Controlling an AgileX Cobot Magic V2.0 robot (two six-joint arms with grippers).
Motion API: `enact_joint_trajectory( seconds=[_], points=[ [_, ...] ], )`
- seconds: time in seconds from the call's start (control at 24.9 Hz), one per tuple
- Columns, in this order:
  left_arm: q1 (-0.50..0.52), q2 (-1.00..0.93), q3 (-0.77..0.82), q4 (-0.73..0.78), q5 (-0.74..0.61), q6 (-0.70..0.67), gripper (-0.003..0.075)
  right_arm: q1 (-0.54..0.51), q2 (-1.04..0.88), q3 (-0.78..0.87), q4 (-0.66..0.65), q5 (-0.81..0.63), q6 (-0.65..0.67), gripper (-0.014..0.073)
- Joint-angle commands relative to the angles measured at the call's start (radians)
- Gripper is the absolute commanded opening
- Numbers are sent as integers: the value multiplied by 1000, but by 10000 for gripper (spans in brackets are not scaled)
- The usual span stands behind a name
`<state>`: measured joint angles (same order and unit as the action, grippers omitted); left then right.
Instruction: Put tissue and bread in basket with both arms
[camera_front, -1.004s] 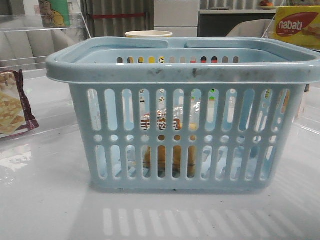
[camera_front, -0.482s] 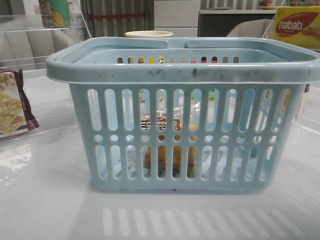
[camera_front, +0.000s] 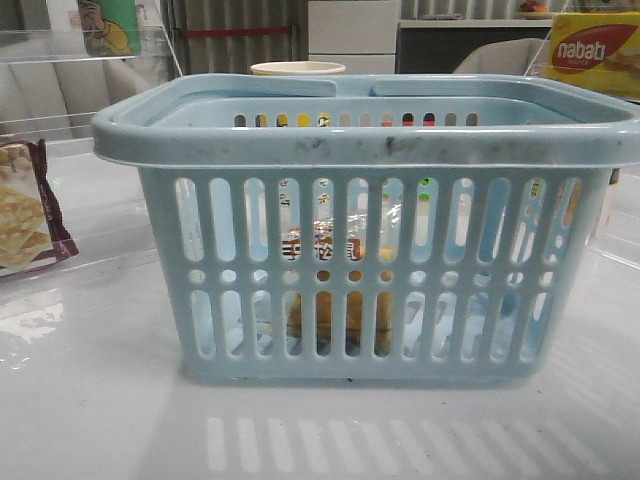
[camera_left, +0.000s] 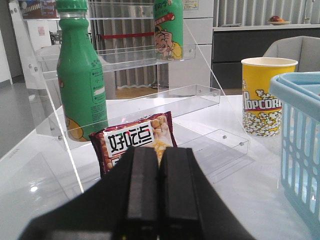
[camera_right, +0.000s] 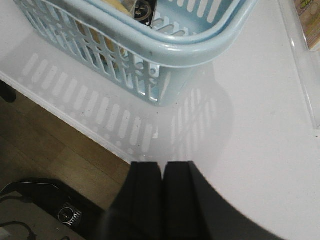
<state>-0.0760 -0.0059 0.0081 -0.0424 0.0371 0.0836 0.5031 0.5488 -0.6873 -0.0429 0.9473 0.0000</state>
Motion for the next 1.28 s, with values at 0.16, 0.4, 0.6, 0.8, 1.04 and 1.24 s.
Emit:
enact_joint_trajectory(
  seconds=[0.16,0.4,0.6,0.8,1.04,1.24],
  points=[
    [-5,-19,-1,-11,-94,4,91,-95,-98,69,-35,-210,-9,57],
    [-5,-19,-1,-11,-94,4,91,-278,-292,263,-35,-469,-9,57],
    [-5,-19,-1,-11,-94,4,91,-396,-436,413,-22,-612,-8,57],
    [-5,-19,-1,-11,-94,4,91,-479,-518,542,-10,-726,-8,57],
    [-5,-19,-1,-11,-94,4,91,-499,-572,686,17,-922,-7,57],
    [-5,-17,-1,-11,-94,4,91,-499,-577,717,43,-983,-7,57]
  ],
)
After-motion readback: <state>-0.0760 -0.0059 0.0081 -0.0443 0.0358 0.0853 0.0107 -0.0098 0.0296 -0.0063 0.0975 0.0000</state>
